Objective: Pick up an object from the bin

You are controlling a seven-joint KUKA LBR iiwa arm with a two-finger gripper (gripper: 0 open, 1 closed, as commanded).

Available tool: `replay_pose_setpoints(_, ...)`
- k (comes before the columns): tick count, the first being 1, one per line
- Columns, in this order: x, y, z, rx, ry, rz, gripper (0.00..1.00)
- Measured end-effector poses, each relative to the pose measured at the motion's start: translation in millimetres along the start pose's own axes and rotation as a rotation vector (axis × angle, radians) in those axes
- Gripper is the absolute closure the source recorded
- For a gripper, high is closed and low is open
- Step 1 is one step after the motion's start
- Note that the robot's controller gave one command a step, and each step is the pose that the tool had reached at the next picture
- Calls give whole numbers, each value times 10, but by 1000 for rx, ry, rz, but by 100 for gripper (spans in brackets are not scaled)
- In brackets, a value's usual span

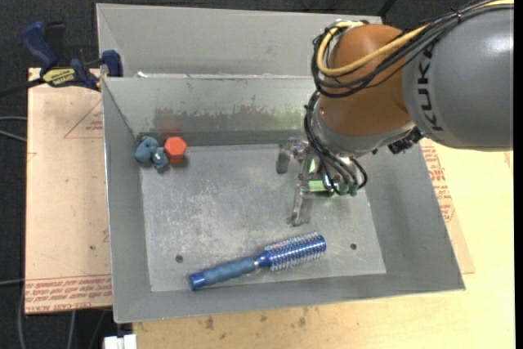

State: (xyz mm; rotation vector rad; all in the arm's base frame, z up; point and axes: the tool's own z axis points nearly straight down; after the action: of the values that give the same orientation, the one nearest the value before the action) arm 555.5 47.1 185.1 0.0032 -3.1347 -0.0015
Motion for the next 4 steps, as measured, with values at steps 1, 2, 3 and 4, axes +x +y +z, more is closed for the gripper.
replay_pose_setpoints(1,682,-17,1141,2,-26,-379,0)
replay_pose_setpoints(2,436,17,845,2,-12,-458,0)
replay_pose_setpoints(3,586,-10,808,1,-6,-447,0)
replay_pose_setpoints(4,657,-7,1142,2,-20,-305,0)
